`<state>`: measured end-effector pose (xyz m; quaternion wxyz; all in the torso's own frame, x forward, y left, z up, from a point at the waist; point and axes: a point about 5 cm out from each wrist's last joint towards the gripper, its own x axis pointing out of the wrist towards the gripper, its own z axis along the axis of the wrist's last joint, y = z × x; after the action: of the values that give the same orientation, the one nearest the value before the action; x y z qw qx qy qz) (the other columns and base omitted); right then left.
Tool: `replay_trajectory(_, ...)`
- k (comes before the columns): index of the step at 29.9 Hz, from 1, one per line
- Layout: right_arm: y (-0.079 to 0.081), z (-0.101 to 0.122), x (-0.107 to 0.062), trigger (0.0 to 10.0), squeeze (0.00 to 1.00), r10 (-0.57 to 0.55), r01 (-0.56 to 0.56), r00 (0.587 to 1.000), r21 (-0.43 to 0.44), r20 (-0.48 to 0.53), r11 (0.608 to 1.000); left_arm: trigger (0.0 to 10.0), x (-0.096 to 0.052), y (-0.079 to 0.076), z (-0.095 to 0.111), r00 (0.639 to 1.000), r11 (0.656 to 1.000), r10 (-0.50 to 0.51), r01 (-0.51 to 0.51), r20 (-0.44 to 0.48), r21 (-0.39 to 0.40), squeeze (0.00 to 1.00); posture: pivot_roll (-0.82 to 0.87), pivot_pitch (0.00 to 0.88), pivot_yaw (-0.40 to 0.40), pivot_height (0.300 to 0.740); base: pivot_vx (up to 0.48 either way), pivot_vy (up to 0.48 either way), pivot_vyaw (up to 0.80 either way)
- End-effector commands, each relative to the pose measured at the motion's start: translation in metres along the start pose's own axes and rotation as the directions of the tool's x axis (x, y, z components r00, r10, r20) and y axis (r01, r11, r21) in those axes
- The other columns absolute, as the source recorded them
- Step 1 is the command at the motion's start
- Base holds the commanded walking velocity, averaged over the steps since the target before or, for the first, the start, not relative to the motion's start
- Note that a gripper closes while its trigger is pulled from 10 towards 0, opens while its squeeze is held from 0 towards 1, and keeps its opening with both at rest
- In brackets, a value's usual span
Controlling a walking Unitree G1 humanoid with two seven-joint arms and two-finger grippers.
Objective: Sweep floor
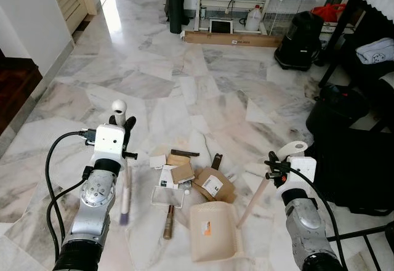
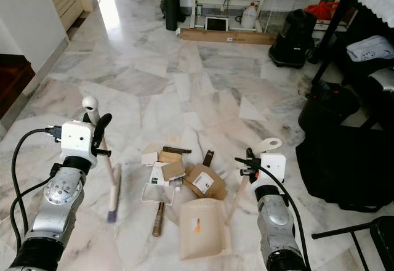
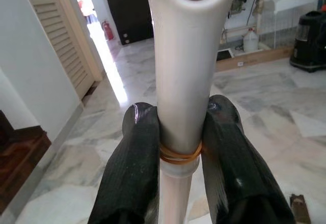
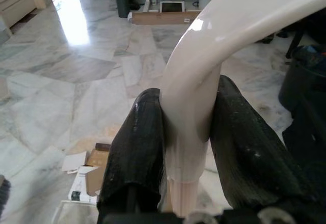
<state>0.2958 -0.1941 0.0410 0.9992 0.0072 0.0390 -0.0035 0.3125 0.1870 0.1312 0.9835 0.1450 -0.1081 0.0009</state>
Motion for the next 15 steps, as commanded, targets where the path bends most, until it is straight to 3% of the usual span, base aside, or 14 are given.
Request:
replay_trajectory(1,-0.001,-0.002,-0.001,10.0,0.0,-0.005,0.005,1.0,0.012,-0.01,1.0,10.0,0.001,0.0,-0.001,1.0,0.999,0.001,-0.001,-0.014,0.039,0.0,-0.01,0.097,-0.051,0.74,0.0,0.0,0.0)
replay_trajectory(8,-0.001,-0.005,-0.002,10.0,0.0,-0.009,0.009,1.0,0.01,-0.024,1.0,10.0,-0.002,-0.007,-0.016,0.993,0.994,-0.056,0.066,-0.106,0.09,0.0,0.0,0.106,-0.049,0.74,0.0,0.0,0.0)
replay_trajectory(15,0.0,-0.008,-0.003,10.0,0.0,-0.019,0.019,0.999,0.015,-0.033,1.0,10.0,-0.005,-0.011,-0.025,0.984,0.994,-0.081,0.091,-0.158,0.058,0.0,0.0,0.111,-0.045,0.74,0.0,0.0,0.0)
